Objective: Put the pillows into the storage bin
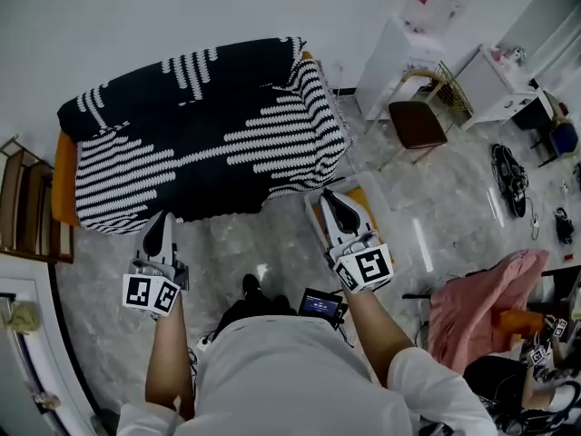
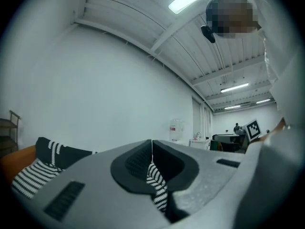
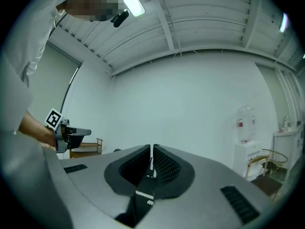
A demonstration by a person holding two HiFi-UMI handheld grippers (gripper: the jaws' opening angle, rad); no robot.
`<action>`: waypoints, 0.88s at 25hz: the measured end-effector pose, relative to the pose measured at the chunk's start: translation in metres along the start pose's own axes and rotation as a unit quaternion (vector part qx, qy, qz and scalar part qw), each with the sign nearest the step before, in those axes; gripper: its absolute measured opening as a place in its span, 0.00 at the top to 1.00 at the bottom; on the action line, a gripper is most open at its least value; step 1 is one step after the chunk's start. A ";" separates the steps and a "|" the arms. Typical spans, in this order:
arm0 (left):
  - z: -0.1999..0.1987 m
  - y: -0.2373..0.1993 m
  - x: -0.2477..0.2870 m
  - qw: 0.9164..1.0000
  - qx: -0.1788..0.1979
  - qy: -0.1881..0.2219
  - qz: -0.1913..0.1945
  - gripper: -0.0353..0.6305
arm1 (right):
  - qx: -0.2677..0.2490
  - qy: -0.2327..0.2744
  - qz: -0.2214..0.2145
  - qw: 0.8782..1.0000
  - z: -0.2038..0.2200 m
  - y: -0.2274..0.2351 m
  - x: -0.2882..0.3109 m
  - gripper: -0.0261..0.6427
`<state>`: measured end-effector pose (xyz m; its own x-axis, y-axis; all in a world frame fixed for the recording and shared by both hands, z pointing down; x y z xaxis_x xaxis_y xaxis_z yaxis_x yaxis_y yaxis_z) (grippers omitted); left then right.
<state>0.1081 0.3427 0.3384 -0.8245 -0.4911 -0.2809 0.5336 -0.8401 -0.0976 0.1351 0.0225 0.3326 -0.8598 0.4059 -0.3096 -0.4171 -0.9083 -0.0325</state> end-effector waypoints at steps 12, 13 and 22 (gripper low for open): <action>0.025 0.050 -0.064 0.999 0.008 -0.040 -0.022 0.93 | 0.012 -0.019 0.018 1.000 0.009 -0.018 -0.076 0.90; 0.026 0.052 -0.065 0.999 0.005 -0.043 -0.023 0.93 | 0.012 -0.020 0.017 1.000 0.007 -0.019 -0.078 0.90; 0.012 0.063 -0.079 0.999 0.017 -0.028 -0.018 0.93 | 0.015 -0.017 0.011 1.000 0.003 -0.031 -0.089 0.90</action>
<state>0.2046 0.3253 0.3660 -0.8526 -0.4725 -0.2232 0.4981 -0.8640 -0.0733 0.2231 0.0151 0.3644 -0.8779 0.3901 -0.2778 -0.4070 -0.9134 0.0034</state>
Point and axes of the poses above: the fingertips, and each gripper's own axes: x forward along the fingers, y to its right, z out of its underside, the point moved 1 cm from there along -x, backward along the fingers, and after that the axes turned 14 degrees about y, right-handed, at the moved point
